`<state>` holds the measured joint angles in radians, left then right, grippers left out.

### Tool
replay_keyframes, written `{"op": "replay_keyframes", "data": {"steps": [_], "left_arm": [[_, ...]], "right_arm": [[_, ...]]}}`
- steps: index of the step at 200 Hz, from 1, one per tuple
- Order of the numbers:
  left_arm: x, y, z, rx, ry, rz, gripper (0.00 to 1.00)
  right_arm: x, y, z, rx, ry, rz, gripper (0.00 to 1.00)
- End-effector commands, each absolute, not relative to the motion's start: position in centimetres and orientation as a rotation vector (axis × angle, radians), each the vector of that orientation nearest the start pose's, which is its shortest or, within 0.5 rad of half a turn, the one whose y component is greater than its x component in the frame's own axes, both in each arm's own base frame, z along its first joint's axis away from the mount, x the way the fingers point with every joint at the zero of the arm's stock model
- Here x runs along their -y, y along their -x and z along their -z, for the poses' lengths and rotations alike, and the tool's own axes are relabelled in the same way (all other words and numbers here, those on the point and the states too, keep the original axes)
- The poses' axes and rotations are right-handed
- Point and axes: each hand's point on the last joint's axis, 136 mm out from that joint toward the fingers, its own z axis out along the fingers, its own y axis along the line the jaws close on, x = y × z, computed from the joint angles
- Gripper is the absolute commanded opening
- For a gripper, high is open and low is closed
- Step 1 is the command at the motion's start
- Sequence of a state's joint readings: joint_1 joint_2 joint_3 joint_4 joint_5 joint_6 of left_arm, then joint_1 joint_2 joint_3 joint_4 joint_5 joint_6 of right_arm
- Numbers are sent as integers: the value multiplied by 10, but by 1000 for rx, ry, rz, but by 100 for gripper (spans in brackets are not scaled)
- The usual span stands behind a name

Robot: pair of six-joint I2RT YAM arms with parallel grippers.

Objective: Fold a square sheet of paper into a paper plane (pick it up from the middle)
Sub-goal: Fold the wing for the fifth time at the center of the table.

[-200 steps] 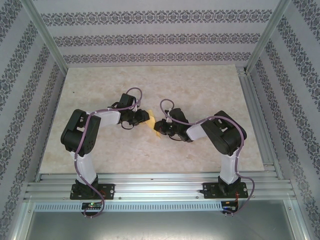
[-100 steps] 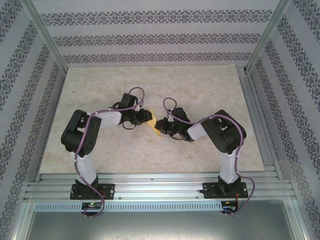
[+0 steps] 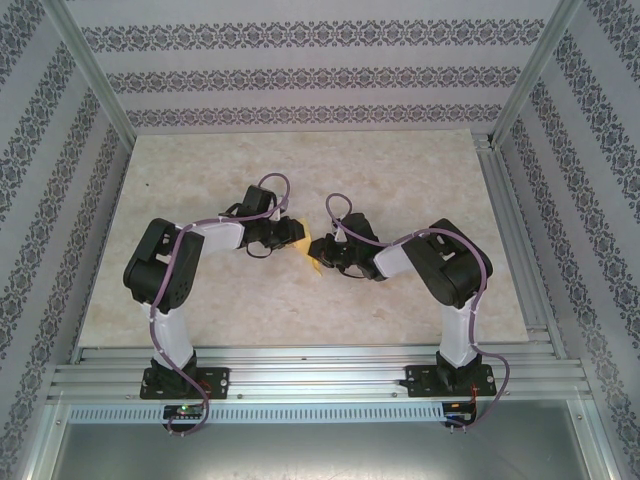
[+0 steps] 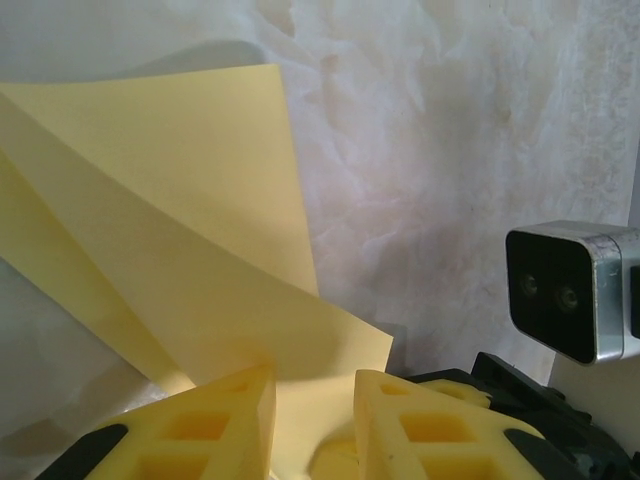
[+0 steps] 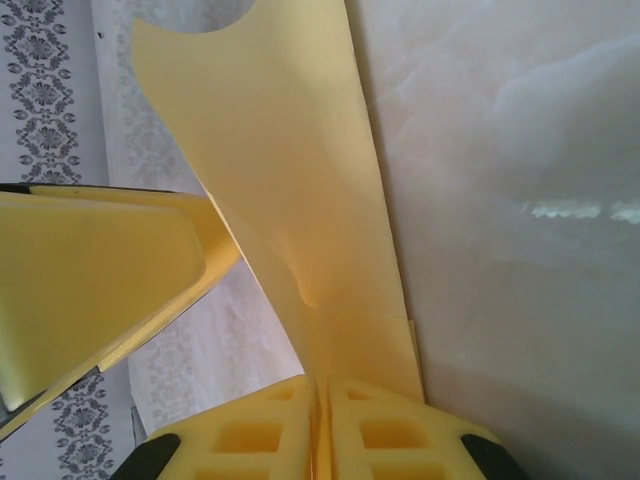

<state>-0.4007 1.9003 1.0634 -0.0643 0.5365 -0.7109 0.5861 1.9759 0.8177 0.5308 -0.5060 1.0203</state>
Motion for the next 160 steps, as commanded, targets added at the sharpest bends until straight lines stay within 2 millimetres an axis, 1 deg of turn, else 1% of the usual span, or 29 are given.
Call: {"op": "replay_keyframes", "data": {"steps": [1,43,89,137,160], "left_arm": [[260,-388,-43,-2650,176,1073,28],[254,-389,-35,-2679,223,1023,27],[253,-389,-32,-2685,240,1010,26],[256,-391,-33,-2682,228,1028,27],[257,-391,-32,-2684,225,1033,27]], "right_arm": [[-322,-341,-21,-2509,-211,-1351,14],[-323,-341,-27,-2505,-182,-1348,17],[-322,-341,-34,-2503,-136,-1318,20],[-316,-336,-35,-2524,-81,-1249,21],[-314,-334,-35,-2530,-77,-1232,20]]}}
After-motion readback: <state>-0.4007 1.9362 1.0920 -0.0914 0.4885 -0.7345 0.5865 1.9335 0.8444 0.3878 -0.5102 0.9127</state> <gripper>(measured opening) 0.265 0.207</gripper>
